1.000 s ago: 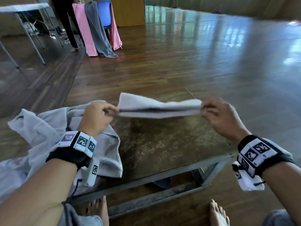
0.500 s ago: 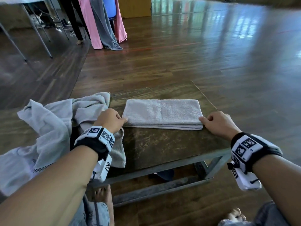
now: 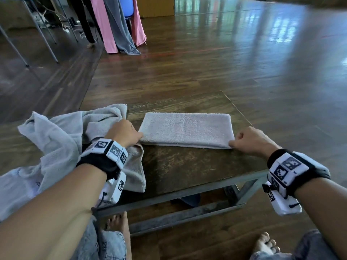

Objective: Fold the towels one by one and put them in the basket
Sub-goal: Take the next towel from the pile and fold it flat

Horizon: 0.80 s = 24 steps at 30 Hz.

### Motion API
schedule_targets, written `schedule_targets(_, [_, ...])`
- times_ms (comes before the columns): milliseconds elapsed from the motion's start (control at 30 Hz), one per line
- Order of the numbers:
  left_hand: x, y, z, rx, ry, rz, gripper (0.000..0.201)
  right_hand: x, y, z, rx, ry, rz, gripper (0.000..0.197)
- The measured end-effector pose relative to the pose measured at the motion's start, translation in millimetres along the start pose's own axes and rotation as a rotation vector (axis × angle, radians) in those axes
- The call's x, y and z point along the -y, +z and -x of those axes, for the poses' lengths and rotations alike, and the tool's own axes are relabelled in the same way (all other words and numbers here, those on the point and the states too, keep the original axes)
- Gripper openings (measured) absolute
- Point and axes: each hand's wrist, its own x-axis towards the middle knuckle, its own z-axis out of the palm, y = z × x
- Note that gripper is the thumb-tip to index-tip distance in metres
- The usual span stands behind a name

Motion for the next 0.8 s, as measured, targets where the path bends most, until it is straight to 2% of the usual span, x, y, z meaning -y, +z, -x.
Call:
schedule_targets(67, [-0.2, 5.4, 2.6, -0.059, 0.071, -0.032, 0.015, 0.4, 3.9, 1.8, -0.061, -0.036, 0.084, 0.028])
schedule_targets(100, [-1.4, 7.8, 2.6, -0.093, 0.137, -0.025, 0.014, 2.7, 4.5, 1.9, -0.095, -0.082, 0.098, 0.03])
schedule_targets(167, [-8.8, 10.5, 1.1, -0.075, 0.297, 0.017, 0.014, 10.7, 6.2, 3.5, -0.116, -0.234, 0.047, 0.032])
schedule_targets(267, [-26.5, 15.6, 4.3, 0.034, 0.455, 0.071, 0.011, 24.2, 17.1, 9.0, 0.038, -0.492, 0.03, 0.037])
schedule_targets(333, [-34.8, 21.6, 9.5, 0.129, 0.483, 0.002, 0.015, 31.1, 27.1, 13.0, 0.159, -0.535, 0.116, 0.035])
schedule_targets(367, [-38.3, 24.1, 12.4, 0.178, 0.487, -0.063, 0.017, 33.7, 29.5, 13.7, 0.173, -0.531, 0.168, 0.032])
schedule_targets(467, [-47.9, 26.7, 19.5, 0.223, 0.501, -0.188, 0.015, 43.0, 25.7, 17.8, 0.07, -0.474, 0.291, 0.022])
schedule_targets(567, [-60.8, 31.5, 33.2, 0.234, 0.537, -0.142, 0.037, 52.2, 27.3, 26.4, -0.103, -0.476, 0.364, 0.038])
schedule_targets(633, [-69.9, 39.5, 42.8, 0.171, 0.596, -0.128, 0.03, 58.2, 35.9, 31.8, -0.204, -0.528, 0.293, 0.03])
schedule_targets(700, [-79.5, 48.8, 46.3, 0.11, 0.629, -0.11, 0.017, 65.6, 44.9, 32.2, -0.211, -0.599, 0.179, 0.023])
schedule_targets(800, [-83.7, 65.8, 44.3, 0.171, 0.543, -0.215, 0.054, 71.9, 60.8, 24.1, -0.097, -0.611, 0.159, 0.047])
